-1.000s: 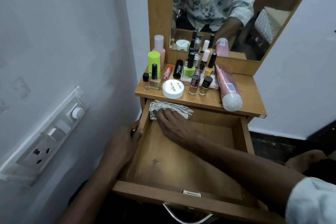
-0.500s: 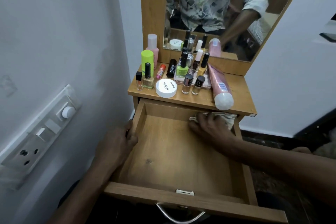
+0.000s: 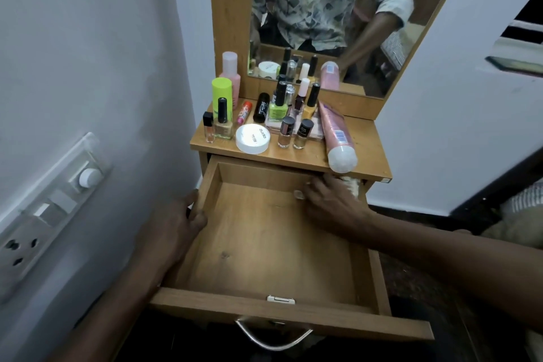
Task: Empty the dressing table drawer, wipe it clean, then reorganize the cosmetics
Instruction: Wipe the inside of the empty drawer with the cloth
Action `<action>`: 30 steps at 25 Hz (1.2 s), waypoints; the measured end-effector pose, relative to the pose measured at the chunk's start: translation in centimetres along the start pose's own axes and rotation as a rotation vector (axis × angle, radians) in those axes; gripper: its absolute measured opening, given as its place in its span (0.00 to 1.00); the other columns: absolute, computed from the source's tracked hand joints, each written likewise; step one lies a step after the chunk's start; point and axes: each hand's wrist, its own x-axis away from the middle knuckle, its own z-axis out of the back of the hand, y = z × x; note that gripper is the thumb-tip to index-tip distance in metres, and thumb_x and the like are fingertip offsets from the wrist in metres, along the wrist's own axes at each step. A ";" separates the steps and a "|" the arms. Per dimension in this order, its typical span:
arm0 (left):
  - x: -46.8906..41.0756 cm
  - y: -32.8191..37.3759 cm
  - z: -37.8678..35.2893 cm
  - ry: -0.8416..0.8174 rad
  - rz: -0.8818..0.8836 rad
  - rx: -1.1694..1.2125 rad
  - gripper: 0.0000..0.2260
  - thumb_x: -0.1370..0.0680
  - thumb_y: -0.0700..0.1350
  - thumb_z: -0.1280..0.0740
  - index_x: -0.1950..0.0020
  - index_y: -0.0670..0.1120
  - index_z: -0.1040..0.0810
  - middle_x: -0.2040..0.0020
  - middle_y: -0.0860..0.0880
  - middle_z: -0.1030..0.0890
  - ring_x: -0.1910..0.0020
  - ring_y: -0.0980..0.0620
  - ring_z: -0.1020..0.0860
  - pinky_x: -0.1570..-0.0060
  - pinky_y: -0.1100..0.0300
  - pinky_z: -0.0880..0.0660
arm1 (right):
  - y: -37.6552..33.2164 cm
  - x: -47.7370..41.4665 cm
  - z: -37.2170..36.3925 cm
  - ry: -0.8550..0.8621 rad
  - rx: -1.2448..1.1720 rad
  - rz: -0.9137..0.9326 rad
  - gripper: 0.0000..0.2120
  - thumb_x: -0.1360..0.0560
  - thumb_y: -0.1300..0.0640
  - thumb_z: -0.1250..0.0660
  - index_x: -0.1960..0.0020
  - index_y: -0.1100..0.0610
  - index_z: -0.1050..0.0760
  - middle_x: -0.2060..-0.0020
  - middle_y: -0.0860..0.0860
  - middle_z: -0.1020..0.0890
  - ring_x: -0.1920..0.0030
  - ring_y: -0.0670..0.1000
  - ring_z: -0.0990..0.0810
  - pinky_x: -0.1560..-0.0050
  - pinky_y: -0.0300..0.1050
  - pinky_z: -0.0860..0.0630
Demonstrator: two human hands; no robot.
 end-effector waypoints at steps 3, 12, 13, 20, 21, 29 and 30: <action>0.6 0.6 0.2 0.009 -0.007 -0.003 0.19 0.21 0.47 0.36 0.29 0.50 0.26 0.48 0.44 0.18 0.51 0.43 0.22 0.53 0.53 0.26 | 0.4 1.0 0.4 -0.193 0.092 -0.008 0.20 0.24 0.57 0.32 0.34 0.62 0.27 0.34 0.61 0.27 0.34 0.64 0.31 0.34 0.60 0.34; 0.4 0.3 -0.3 0.041 0.032 -0.001 0.23 0.21 0.49 0.35 0.25 0.51 0.31 0.38 0.43 0.20 0.45 0.42 0.22 0.48 0.50 0.25 | -1.9 1.2 2.1 -0.459 0.346 -0.142 0.26 0.23 0.52 0.34 0.30 0.63 0.32 0.37 0.65 0.31 0.37 0.66 0.32 0.36 0.63 0.32; 0.3 0.2 -0.3 0.043 0.035 -0.001 0.24 0.21 0.50 0.35 0.25 0.51 0.32 0.37 0.43 0.21 0.44 0.42 0.22 0.47 0.49 0.24 | -2.0 0.8 2.4 -0.473 0.334 -0.162 0.24 0.23 0.53 0.35 0.32 0.65 0.31 0.40 0.66 0.29 0.40 0.65 0.29 0.40 0.62 0.29; 0.1 -0.2 -0.6 0.047 0.026 -0.008 0.23 0.21 0.49 0.35 0.25 0.51 0.31 0.37 0.42 0.20 0.44 0.41 0.22 0.48 0.50 0.25 | -4.5 1.2 2.9 -0.677 0.284 0.083 0.19 0.23 0.48 0.34 0.40 0.61 0.28 0.45 0.64 0.26 0.46 0.64 0.27 0.47 0.57 0.27; 0.1 -0.1 -0.5 0.046 0.020 -0.012 0.23 0.21 0.49 0.35 0.25 0.51 0.31 0.38 0.42 0.20 0.44 0.41 0.22 0.48 0.50 0.24 | -4.2 1.3 2.6 -0.647 0.337 0.025 0.21 0.24 0.49 0.34 0.38 0.62 0.29 0.45 0.66 0.27 0.45 0.65 0.28 0.48 0.58 0.28; 0.3 0.0 -0.3 0.021 0.011 0.023 0.22 0.21 0.47 0.34 0.26 0.50 0.29 0.37 0.41 0.21 0.43 0.39 0.22 0.47 0.48 0.25 | -4.3 4.5 3.8 -0.572 0.159 0.162 0.18 0.24 0.49 0.33 0.41 0.60 0.27 0.48 0.62 0.24 0.46 0.65 0.26 0.46 0.61 0.26; 0.3 0.0 -0.3 0.022 0.013 0.025 0.22 0.21 0.47 0.33 0.27 0.49 0.29 0.38 0.41 0.21 0.43 0.39 0.22 0.46 0.48 0.25 | -4.4 4.9 4.4 -0.598 0.164 0.169 0.18 0.24 0.49 0.32 0.40 0.60 0.26 0.47 0.62 0.23 0.45 0.65 0.26 0.45 0.61 0.26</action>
